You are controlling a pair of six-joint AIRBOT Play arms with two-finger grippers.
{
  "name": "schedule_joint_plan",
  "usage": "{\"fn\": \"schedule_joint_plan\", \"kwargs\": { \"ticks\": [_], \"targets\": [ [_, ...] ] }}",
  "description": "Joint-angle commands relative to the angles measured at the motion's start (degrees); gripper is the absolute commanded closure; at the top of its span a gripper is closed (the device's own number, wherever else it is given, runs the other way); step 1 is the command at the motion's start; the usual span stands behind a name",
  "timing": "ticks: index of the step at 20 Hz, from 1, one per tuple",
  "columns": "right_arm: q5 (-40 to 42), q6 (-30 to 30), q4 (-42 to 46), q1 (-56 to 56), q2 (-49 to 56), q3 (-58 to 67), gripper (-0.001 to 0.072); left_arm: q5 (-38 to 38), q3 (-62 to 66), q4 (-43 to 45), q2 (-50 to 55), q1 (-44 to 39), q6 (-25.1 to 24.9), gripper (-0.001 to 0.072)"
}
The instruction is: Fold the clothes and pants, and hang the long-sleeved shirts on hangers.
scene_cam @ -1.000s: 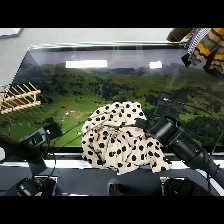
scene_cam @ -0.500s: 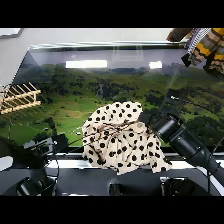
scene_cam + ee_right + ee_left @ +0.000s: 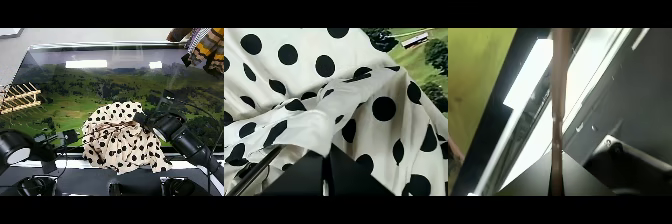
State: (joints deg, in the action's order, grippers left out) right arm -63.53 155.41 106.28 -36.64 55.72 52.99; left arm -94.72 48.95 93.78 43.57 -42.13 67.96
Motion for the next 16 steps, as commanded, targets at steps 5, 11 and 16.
{"fn": "schedule_joint_plan", "kwargs": {
  "ticks": [5, 11, 16],
  "targets": [
    [0.6, -4.3, -1.3, 0.0, 0.0, 3.2, 0.0690, 7.2, 0.0, 0.3, 6.3, -0.1, 2.1, 0.0692],
    [-4.9, -12.4, -4.1, 0.0, 0.0, 12.2, 0.0690, 13.0, 0.3, 0.3, 8.4, -0.1, 1.9, 0.0693],
    [-11.3, -18.3, -9.2, 0.0, 0.0, 19.4, 0.0690, 15.8, 0.3, -1.4, 9.5, -0.1, -3.7, 0.0692]
  ]
}}
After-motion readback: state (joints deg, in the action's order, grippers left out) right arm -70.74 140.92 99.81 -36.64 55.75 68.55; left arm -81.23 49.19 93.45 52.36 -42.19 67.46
